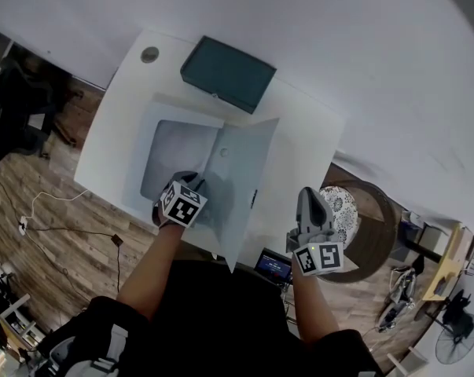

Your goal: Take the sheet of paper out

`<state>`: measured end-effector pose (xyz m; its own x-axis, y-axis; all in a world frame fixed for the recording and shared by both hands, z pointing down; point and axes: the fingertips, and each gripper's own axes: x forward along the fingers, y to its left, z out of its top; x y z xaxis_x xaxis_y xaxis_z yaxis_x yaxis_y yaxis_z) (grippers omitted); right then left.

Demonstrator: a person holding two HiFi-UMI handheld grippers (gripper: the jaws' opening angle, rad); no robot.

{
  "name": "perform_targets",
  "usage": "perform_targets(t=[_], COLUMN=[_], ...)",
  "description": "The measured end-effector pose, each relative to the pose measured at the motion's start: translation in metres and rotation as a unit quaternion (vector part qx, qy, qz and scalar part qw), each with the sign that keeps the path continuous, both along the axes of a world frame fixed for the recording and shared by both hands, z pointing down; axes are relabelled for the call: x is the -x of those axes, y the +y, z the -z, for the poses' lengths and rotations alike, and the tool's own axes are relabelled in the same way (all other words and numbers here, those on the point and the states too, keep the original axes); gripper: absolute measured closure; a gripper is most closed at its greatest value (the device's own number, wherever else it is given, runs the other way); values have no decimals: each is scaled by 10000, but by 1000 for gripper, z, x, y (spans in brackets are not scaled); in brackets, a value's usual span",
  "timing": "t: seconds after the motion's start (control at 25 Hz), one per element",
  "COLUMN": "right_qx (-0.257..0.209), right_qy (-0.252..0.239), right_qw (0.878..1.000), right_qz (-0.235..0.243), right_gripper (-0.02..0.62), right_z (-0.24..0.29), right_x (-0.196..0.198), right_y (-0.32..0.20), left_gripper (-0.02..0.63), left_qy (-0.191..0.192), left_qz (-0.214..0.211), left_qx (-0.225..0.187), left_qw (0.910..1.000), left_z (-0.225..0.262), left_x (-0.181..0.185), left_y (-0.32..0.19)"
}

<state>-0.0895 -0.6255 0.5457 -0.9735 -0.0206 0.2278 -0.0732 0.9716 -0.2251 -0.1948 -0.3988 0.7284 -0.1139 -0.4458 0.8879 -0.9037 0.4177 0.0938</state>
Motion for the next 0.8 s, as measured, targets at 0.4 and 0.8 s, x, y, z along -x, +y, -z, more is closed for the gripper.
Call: perform_targets(t=[0.4, 0.8], right_qx=[-24, -113], right_qy=[-22, -138], right_qw=[10000, 9996], right_qz=[-51, -204], right_gripper=[586, 586], right_z=[2, 18], right_x=[-4, -14], right_y=[0, -1], left_gripper=[598, 603], left_qy=[107, 758], left_qz=[77, 108], left_qx=[-147, -1310], left_qw=[9998, 9884], left_z=[5, 57], left_x=[1, -28], left_y=[1, -40])
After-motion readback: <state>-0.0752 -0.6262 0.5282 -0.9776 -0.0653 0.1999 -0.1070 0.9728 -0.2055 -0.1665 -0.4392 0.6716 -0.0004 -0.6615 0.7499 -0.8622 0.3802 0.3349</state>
